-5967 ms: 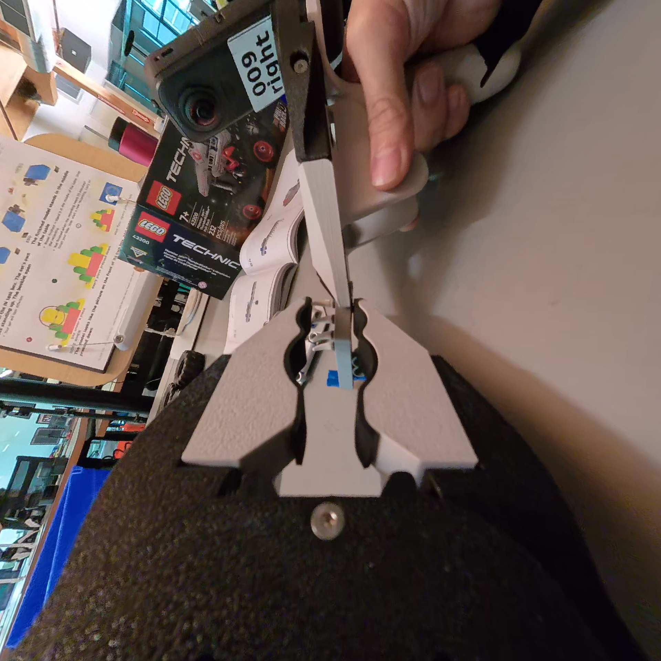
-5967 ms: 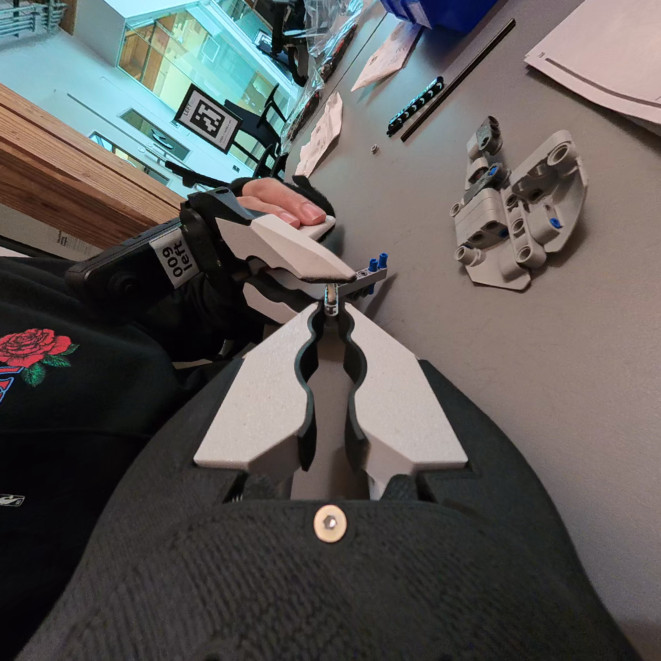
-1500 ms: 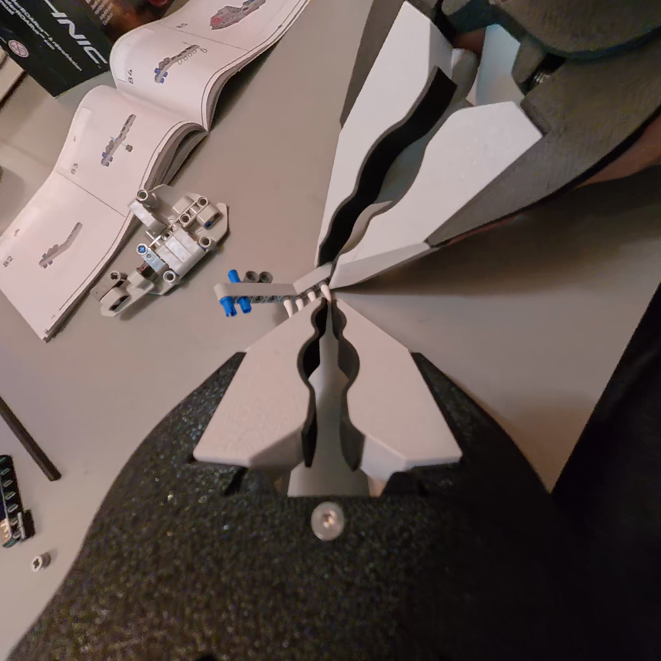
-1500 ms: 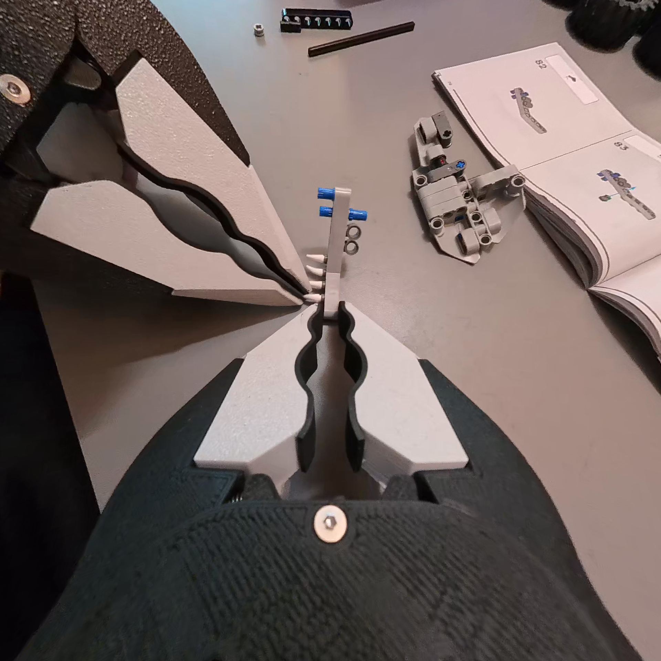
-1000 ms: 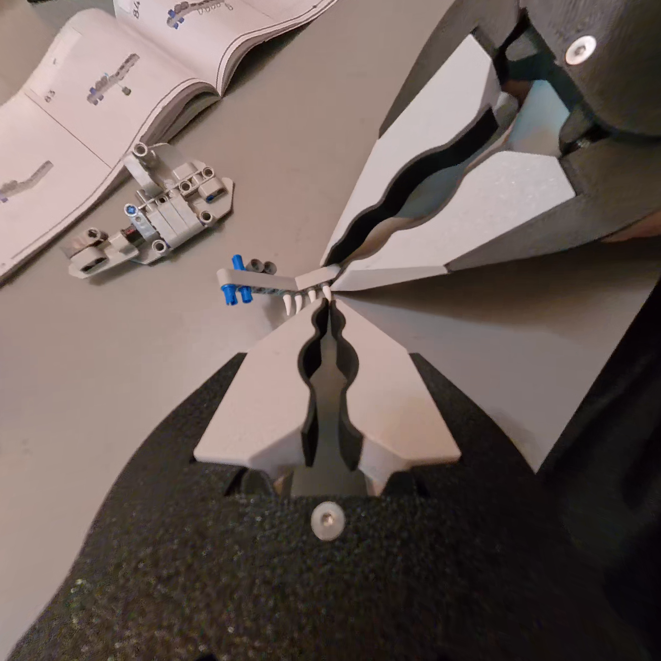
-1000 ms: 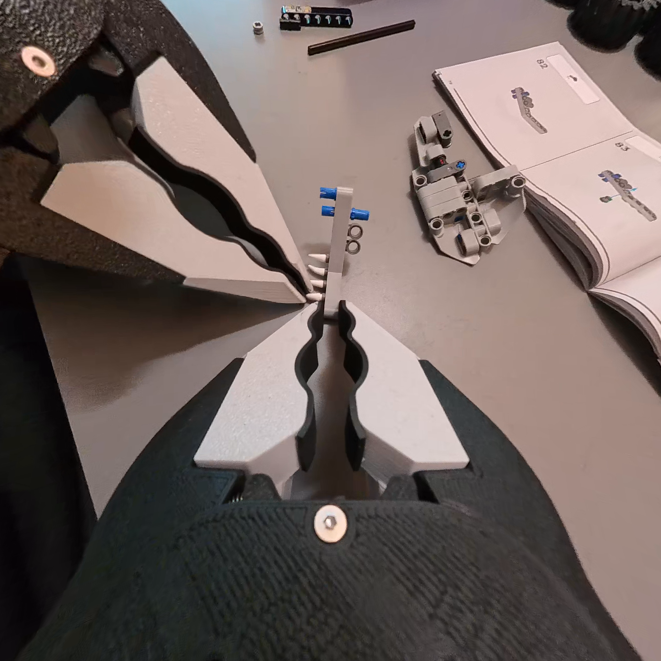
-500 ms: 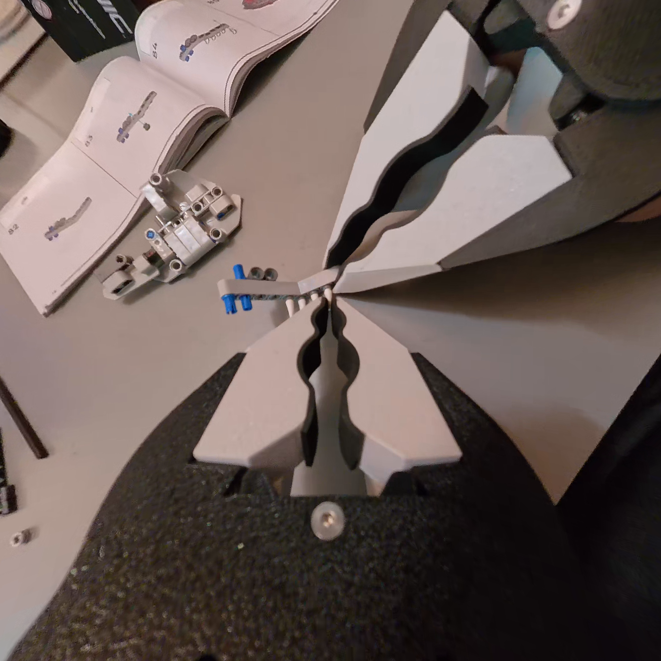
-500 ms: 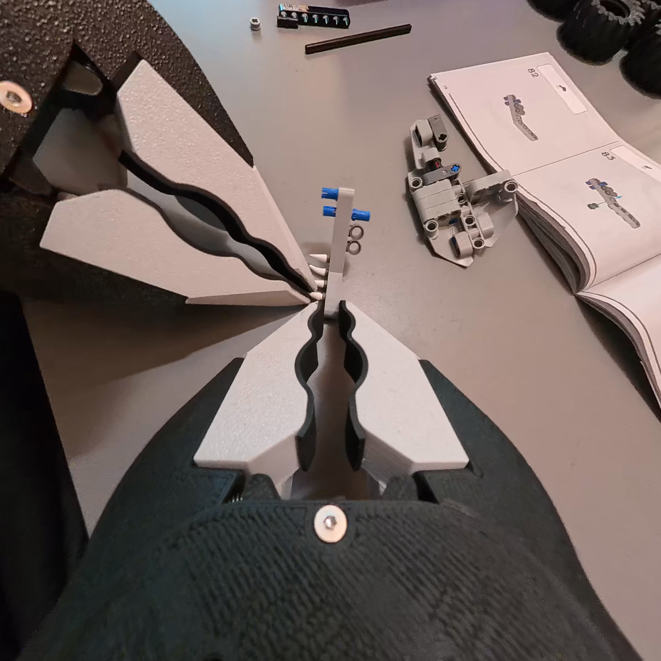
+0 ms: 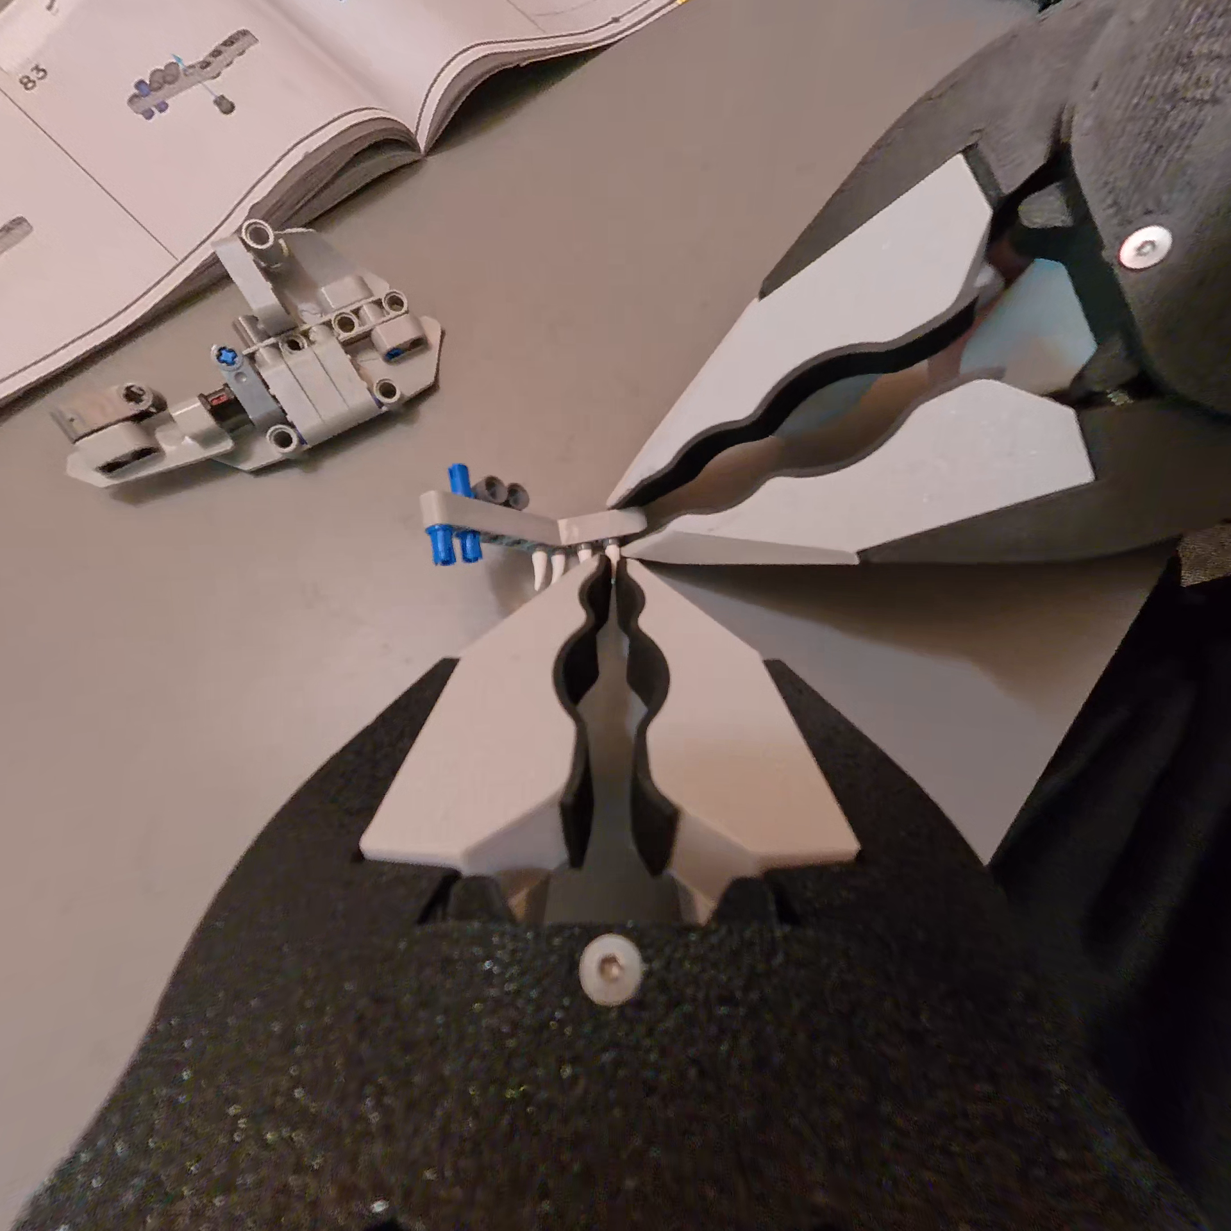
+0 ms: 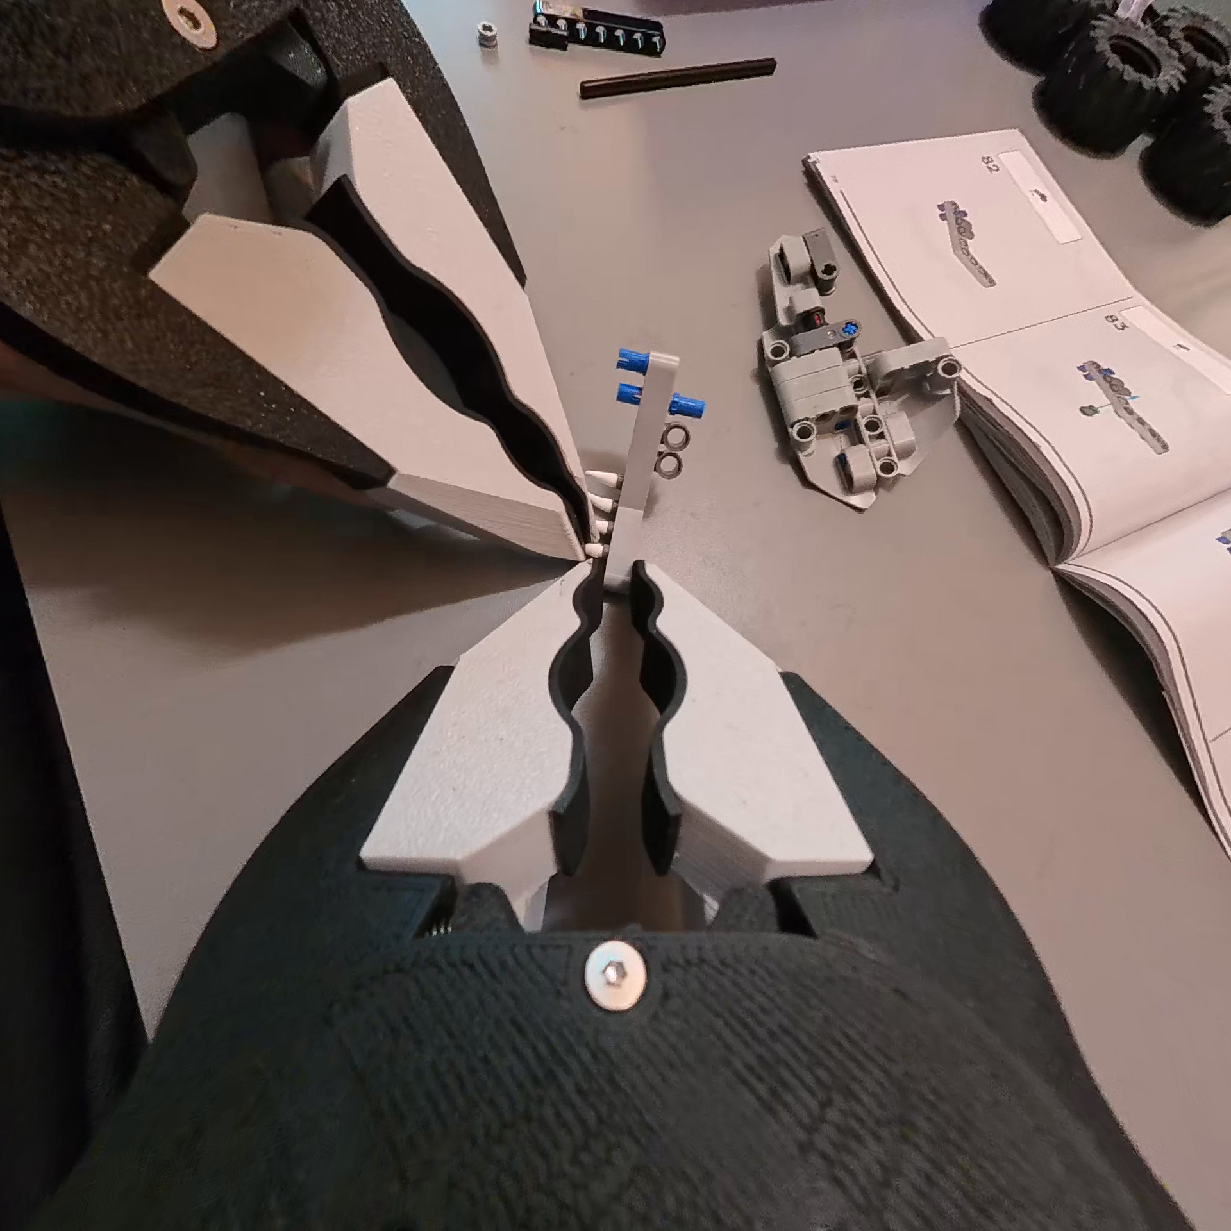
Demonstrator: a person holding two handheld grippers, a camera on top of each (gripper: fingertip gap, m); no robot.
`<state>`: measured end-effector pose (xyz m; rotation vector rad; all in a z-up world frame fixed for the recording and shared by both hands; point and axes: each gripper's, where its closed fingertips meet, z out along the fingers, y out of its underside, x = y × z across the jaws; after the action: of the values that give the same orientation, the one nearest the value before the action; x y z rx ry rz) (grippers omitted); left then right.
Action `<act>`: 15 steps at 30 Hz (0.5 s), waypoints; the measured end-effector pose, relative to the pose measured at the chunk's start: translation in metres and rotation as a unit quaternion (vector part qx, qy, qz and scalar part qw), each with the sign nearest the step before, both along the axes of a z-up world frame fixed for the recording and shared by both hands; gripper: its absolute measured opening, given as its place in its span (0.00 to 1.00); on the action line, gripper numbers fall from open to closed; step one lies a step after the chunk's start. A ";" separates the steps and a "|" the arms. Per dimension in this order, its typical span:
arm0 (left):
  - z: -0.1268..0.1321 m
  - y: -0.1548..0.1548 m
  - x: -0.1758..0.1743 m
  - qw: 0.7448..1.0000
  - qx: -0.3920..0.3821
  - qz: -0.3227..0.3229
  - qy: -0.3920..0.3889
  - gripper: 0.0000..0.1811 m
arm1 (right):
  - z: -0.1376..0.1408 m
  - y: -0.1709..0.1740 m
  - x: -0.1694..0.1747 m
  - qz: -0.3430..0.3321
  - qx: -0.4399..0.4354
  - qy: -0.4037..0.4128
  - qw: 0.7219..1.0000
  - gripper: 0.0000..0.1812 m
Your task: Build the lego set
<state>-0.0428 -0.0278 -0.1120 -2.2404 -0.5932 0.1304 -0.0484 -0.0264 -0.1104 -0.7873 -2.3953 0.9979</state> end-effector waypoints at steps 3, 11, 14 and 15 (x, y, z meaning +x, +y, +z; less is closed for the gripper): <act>0.000 0.000 0.000 1.000 -0.006 0.000 0.017 0.00 | 0.000 0.000 0.000 0.000 0.004 0.005 1.000 0.04; 0.000 0.000 -0.001 1.000 -0.011 0.006 0.026 0.00 | 0.000 0.000 0.000 -0.003 0.016 0.019 1.000 0.04; 0.000 0.001 -0.002 0.998 -0.026 -0.001 0.058 0.00 | 0.000 0.001 -0.001 -0.005 0.005 0.007 1.000 0.04; 0.000 0.002 -0.003 0.997 -0.031 -0.007 0.070 0.00 | 0.000 0.002 -0.002 -0.011 -0.002 -0.001 1.000 0.04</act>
<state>-0.0455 -0.0255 -0.1121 -2.2732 -0.5039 0.3009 -0.0506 -0.0244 -0.1101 -0.8140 -2.3818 0.9954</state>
